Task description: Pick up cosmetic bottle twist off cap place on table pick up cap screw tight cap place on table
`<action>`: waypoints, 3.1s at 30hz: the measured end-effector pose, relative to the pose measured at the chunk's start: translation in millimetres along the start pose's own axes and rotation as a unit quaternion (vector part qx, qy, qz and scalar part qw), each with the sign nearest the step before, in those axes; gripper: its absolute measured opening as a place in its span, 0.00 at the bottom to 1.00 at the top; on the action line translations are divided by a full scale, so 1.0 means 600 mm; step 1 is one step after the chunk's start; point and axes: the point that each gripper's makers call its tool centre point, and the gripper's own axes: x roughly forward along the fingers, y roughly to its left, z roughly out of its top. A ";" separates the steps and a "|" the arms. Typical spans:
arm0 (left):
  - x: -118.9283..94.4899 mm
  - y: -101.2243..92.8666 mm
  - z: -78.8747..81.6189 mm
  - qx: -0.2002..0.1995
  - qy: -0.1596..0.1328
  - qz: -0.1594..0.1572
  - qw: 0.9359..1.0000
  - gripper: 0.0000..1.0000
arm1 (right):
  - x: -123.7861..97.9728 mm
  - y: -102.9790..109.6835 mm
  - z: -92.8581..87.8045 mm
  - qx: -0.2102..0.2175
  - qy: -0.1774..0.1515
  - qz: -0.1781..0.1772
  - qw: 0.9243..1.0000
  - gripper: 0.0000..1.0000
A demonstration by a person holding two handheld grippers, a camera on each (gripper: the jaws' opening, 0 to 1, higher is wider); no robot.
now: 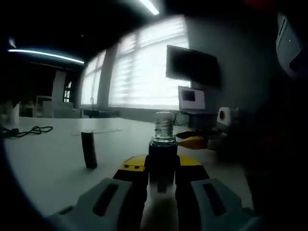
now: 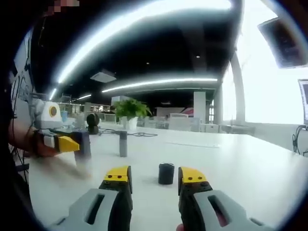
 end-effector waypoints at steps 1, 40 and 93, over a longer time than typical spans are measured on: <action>-0.001 0.000 -0.001 -0.002 0.001 -0.001 1.000 0.11 | 0.000 0.000 0.000 0.001 0.001 0.000 1.000 0.32; 0.002 -0.002 -0.024 0.020 0.020 -0.015 0.999 0.12 | 0.112 -0.023 -0.053 0.000 0.094 -0.029 0.995 0.26; 0.002 -0.008 -0.024 0.023 0.014 -0.019 0.999 0.12 | 0.031 0.143 0.181 0.077 -0.017 0.088 0.993 0.13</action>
